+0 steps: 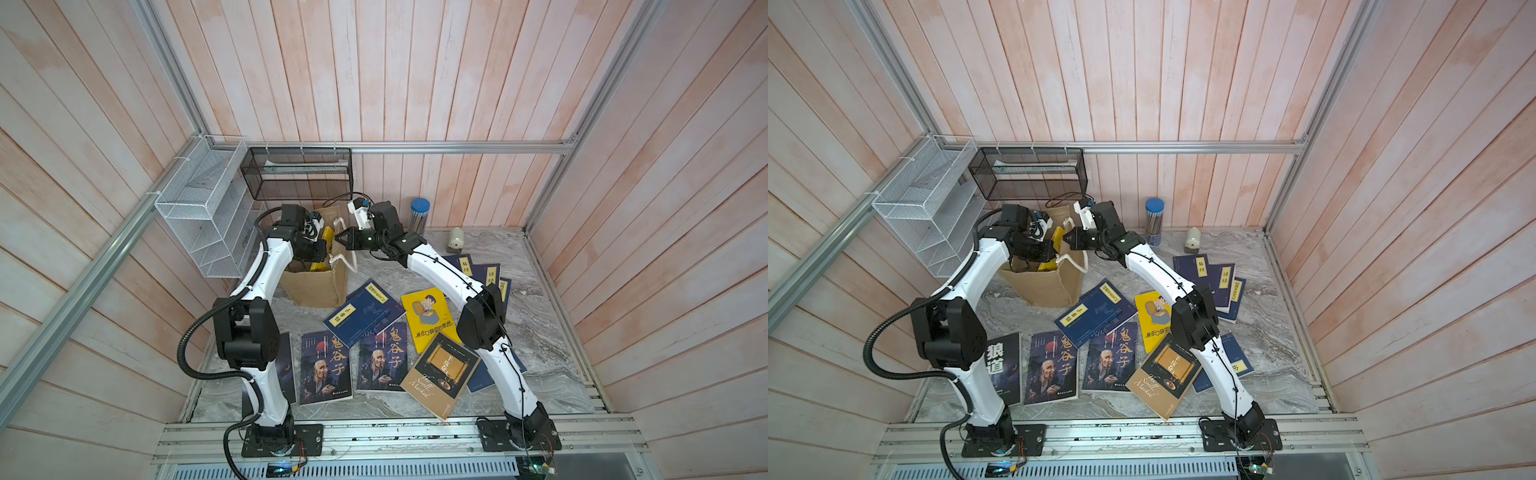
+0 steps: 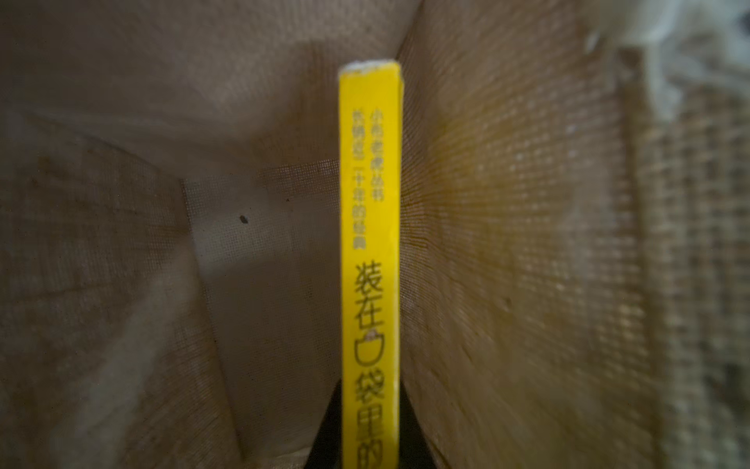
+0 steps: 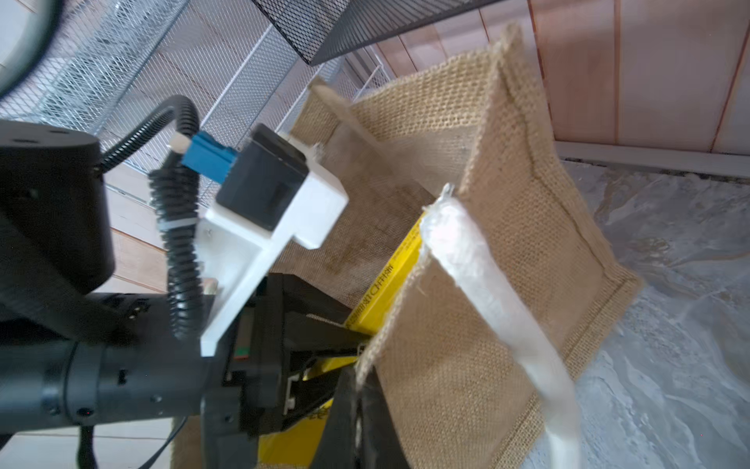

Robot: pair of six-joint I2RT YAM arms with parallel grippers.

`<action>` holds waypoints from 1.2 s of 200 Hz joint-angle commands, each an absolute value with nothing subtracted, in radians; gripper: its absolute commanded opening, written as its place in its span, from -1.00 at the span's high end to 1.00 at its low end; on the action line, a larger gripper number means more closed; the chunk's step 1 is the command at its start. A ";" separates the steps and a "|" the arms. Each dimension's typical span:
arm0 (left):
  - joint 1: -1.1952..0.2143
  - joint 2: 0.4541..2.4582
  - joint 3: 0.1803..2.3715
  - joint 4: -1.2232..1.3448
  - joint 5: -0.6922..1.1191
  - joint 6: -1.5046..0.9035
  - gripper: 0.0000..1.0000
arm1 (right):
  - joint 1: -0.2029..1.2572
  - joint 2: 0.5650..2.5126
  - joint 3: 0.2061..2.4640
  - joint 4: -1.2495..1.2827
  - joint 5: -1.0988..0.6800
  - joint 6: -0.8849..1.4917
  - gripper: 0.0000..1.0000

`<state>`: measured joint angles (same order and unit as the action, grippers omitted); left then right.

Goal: Put the books into the canvas bag
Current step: Place the book in the canvas bag.

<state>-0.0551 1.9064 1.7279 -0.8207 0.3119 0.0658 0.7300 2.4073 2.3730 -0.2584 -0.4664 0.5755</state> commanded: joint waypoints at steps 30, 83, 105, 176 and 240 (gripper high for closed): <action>0.015 1.942 1.646 -0.666 0.542 -0.069 1.00 | 0.718 2.427 2.355 -0.241 -0.499 0.574 1.00; 0.024 1.987 1.686 -0.711 0.440 -0.015 0.79 | 0.712 2.434 2.355 -0.245 -0.501 0.575 1.00; 0.025 1.980 1.691 -0.708 0.418 -0.015 0.54 | 0.710 2.436 2.355 -0.249 -0.502 0.571 1.00; 0.027 1.897 1.734 -0.697 0.268 -0.002 0.03 | 0.712 2.434 2.372 -0.281 -0.470 0.543 1.00; 0.041 1.684 1.682 -0.570 0.162 -0.019 -0.10 | 0.715 2.430 2.406 -0.316 -0.435 0.519 0.85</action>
<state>0.0338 1.7702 1.6943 -0.6506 0.1749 -0.0120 0.7174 2.4168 2.3569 -0.2977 -0.4648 0.5434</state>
